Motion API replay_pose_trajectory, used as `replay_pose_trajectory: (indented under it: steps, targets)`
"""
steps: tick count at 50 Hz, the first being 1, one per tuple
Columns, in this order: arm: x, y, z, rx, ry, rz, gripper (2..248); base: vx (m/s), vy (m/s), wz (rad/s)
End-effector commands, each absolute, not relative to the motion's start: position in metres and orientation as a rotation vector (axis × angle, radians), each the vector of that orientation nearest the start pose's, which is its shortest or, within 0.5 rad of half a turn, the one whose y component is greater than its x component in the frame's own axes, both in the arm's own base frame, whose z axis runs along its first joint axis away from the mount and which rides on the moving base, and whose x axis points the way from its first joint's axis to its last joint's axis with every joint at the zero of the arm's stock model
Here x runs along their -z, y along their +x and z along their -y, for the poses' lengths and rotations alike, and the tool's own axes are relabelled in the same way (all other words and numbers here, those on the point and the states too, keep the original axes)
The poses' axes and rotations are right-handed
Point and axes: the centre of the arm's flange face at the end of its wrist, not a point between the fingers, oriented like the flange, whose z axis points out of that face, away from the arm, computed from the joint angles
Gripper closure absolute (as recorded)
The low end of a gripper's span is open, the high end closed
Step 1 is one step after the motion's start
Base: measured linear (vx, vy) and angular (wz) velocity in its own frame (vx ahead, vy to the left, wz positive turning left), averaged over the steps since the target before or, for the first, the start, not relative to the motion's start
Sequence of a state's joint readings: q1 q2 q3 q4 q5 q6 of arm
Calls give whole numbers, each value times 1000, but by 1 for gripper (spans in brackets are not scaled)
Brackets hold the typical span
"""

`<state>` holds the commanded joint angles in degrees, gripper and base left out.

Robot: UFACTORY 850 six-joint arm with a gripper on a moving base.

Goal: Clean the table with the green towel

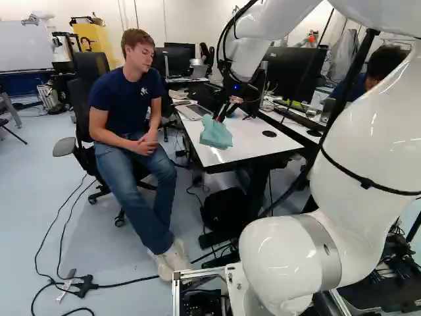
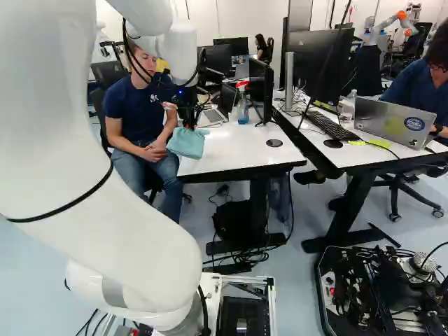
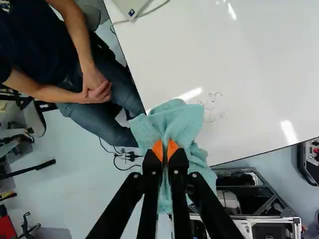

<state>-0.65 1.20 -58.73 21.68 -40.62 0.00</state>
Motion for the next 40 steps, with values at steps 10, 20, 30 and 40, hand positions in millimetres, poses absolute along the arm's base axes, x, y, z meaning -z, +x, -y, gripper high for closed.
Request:
replay_pose_trajectory:
  steps: [10,20,30,40]
  targets:
    - [-589,468,-16,477,-2790,-362,219,0,0,0]
    - [-589,468,-16,477,-2790,-362,219,0,0,0]
    - [-589,468,-15,478,-2789,-365,219,0,0,0]
    - [-589,470,-13,479,-2789,-373,219,0,0,0]
